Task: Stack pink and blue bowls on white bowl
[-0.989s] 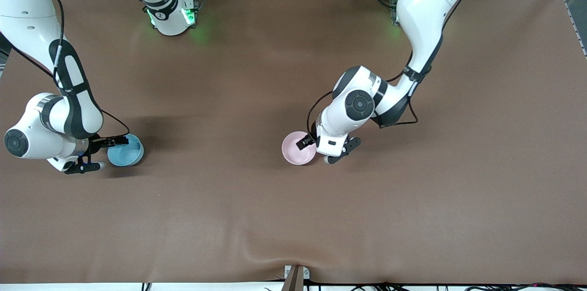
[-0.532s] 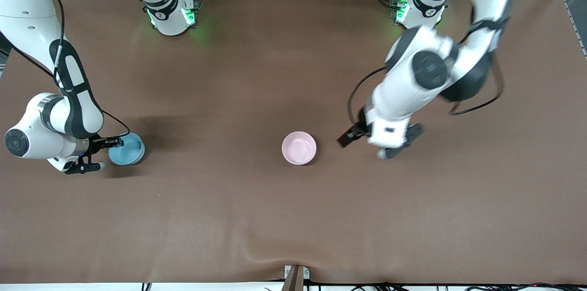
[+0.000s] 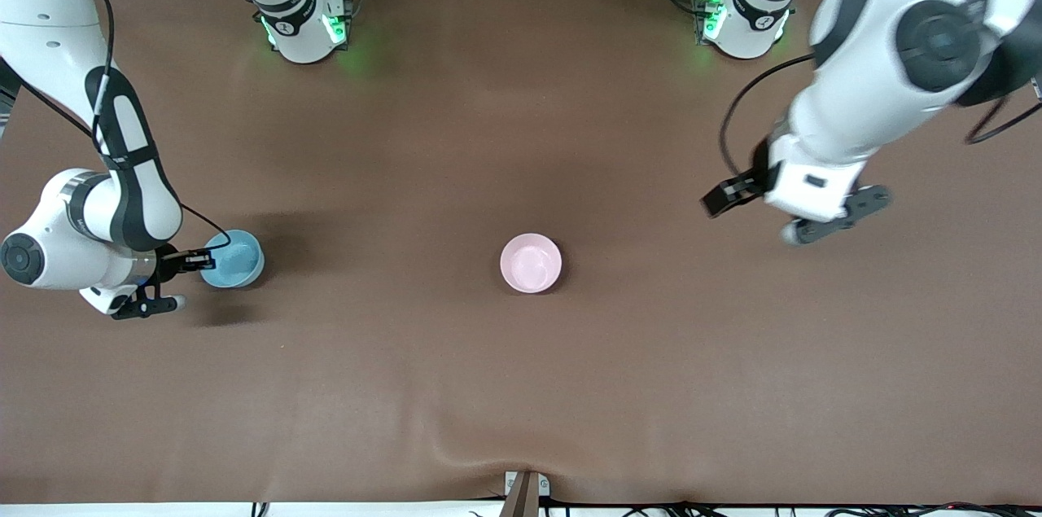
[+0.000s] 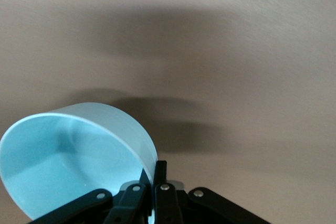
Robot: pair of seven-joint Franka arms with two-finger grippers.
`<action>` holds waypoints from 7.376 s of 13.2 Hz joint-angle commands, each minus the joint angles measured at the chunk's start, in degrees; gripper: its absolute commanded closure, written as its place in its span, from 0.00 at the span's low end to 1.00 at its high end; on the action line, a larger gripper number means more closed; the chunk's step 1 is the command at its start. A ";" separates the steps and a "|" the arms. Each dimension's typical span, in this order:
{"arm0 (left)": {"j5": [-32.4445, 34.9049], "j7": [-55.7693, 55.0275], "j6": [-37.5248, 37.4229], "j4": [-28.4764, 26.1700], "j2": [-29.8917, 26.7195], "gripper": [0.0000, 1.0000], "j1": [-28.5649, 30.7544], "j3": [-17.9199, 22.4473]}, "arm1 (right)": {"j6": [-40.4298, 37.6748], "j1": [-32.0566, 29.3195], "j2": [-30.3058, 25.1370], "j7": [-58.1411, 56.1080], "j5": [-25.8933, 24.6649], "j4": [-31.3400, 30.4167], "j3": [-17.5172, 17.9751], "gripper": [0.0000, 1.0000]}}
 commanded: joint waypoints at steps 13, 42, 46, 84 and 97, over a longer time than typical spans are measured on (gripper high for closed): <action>1.17 19.84 -8.23 -1.89 -7.19 0.00 11.30 -0.69 | -3.94 32.53 2.46 27.06 25.60 11.15 0.16 1.00; 0.73 30.47 -6.39 -3.21 -13.43 0.00 4.53 6.68 | 14.17 46.61 9.84 57.15 17.78 16.34 0.07 1.00; 0.82 30.65 -6.04 -2.33 -12.64 0.00 5.32 6.69 | 14.17 46.52 9.84 56.71 17.52 16.34 0.07 1.00; 1.43 30.03 -8.41 -5.32 -15.19 0.00 9.19 6.69 | -33.37 7.58 -34.00 13.64 -5.76 12.83 -2.92 0.00; 1.43 31.70 -7.71 -5.14 -15.19 0.00 9.19 6.69 | -30.65 9.87 -41.14 19.09 -6.92 3.60 -2.13 0.00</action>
